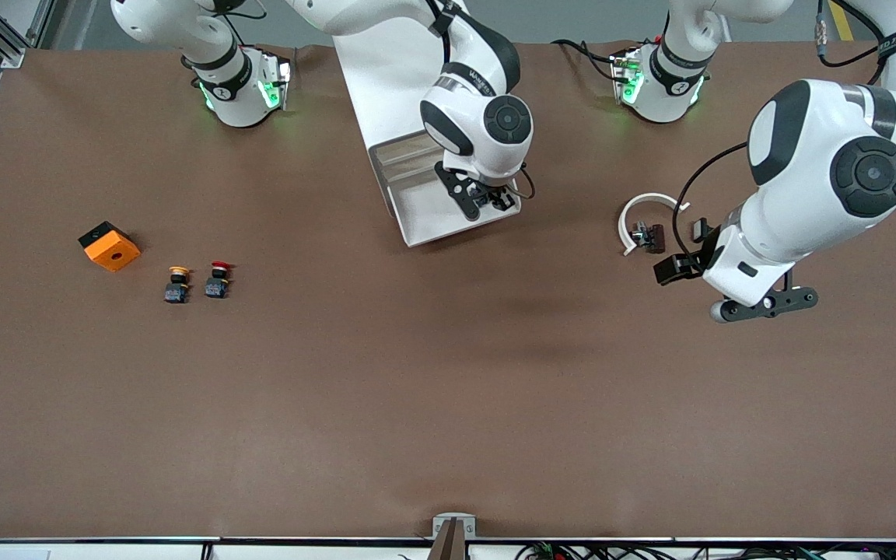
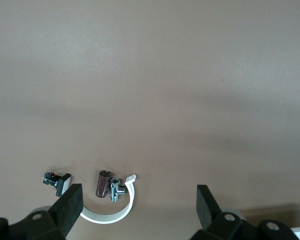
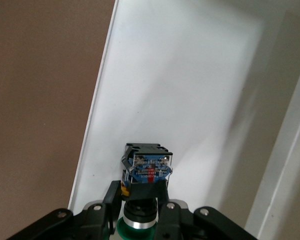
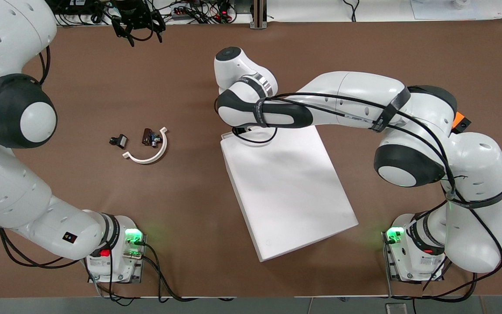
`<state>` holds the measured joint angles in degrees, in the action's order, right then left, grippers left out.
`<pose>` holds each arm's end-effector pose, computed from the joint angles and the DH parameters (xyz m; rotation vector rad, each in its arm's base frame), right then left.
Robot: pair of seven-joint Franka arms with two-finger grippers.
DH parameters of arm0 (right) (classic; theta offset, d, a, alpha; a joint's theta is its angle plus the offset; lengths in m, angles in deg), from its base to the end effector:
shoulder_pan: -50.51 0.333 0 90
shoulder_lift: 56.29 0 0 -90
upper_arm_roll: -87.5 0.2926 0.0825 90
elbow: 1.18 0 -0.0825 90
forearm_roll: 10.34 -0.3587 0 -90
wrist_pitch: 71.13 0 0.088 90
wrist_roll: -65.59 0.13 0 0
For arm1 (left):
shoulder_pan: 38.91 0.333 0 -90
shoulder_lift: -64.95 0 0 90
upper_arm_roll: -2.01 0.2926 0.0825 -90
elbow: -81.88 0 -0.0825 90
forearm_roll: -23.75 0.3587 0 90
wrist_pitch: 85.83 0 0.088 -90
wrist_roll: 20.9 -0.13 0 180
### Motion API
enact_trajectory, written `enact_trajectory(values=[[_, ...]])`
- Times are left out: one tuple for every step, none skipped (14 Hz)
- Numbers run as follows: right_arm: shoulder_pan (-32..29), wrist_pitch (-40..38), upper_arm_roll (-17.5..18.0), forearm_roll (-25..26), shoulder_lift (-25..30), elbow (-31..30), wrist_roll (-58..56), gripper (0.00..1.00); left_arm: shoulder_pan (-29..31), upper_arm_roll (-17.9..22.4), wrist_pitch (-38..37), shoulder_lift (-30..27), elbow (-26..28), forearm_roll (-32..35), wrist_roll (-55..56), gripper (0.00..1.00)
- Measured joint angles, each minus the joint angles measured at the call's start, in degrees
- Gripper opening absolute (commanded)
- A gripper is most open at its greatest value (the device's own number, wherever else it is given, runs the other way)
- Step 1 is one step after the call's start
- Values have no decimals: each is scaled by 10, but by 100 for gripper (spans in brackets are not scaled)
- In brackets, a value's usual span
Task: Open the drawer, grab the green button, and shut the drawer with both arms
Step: 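Lift the green button out of the drawer with the right gripper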
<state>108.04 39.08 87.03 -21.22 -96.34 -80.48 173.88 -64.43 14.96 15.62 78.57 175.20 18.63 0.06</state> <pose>0.3499 0.5735 0.2590 2.6455 -1.3986 -0.2796 0.5725 -0.1471 0.4377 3.1210 0.2570 -0.1494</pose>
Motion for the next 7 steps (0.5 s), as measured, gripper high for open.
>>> enact_trajectory(values=[[0, 0, 0, 5, -1, -1, 0, 92, -1, 0, 1, 1, 0, 0, 0, 100], [0, 0, 0, 10, -2, -2, 0, 100, -1, 0, 3, 2, 1, 0, 0, 100], [1, 0, 0, 12, -4, -4, 0, 100, -2, 0, 4, 3, 1, 0, 0, 100], [1, 0, 0, 16, -5, -7, 0, 100, -2, 0, 4, 3, 1, 0, 0, 100], [1, 0, 0, 21, -7, -11, 0, 100, -3, 0, 4, 3, 2, 0, 0, 100], [2, 0, 0, 23, -9, -14, 0, 100, -4, -1, 4, 3, 2, 0, 0, 100], [2, 0, 0, 24, -11, -16, 0, 100, -4, -1, 5, 3, 2, 0, 0, 100]])
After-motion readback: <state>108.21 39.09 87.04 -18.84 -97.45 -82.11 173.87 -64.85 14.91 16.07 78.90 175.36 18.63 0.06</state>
